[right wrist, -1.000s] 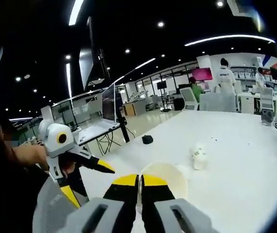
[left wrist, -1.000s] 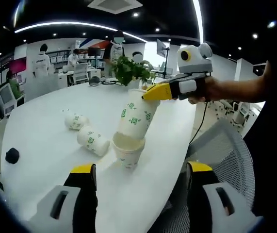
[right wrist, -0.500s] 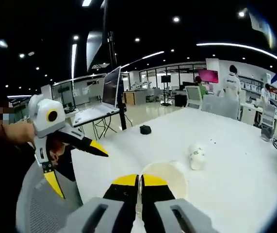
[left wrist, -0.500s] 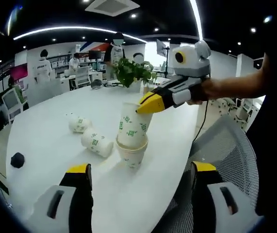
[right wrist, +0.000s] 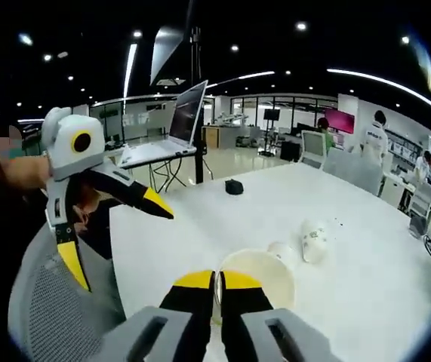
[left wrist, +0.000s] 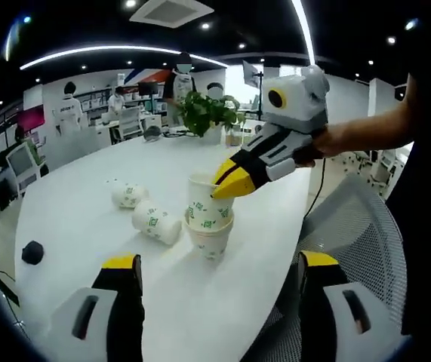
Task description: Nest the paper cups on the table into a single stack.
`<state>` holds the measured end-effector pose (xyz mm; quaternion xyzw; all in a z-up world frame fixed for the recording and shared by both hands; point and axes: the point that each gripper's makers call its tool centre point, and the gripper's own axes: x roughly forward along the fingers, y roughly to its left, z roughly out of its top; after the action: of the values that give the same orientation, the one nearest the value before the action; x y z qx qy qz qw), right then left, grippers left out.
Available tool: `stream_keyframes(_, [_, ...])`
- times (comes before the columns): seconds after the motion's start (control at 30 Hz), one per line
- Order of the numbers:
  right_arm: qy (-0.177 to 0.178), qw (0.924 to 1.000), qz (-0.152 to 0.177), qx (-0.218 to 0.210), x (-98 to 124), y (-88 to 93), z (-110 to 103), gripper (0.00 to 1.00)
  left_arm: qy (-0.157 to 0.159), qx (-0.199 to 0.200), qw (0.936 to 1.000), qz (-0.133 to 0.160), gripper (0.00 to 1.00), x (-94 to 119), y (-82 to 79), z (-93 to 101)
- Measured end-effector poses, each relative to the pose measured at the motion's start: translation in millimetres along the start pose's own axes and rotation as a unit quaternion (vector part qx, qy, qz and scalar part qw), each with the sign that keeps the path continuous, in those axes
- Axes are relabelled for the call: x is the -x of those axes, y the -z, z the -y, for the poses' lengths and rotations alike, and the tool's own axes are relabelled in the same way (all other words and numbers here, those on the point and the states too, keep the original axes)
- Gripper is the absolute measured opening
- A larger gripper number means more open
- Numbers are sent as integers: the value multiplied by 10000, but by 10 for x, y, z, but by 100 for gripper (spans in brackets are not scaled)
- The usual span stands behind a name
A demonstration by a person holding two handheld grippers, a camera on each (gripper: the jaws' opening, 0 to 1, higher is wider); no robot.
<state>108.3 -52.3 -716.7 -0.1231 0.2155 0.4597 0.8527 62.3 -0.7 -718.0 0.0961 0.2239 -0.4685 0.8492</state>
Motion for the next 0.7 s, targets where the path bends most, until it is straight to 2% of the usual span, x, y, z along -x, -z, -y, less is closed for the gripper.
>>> stream_keyframes(0.5, [-236,9986,-153,-443,-183,158,-71,2,-99,103,9999,-50,81,53,85,-36])
stream_keyframes(0.7, [-254,9973,-91,-683,-225,190,-57,2,-118,144,9998,-51,81,65,97,-35])
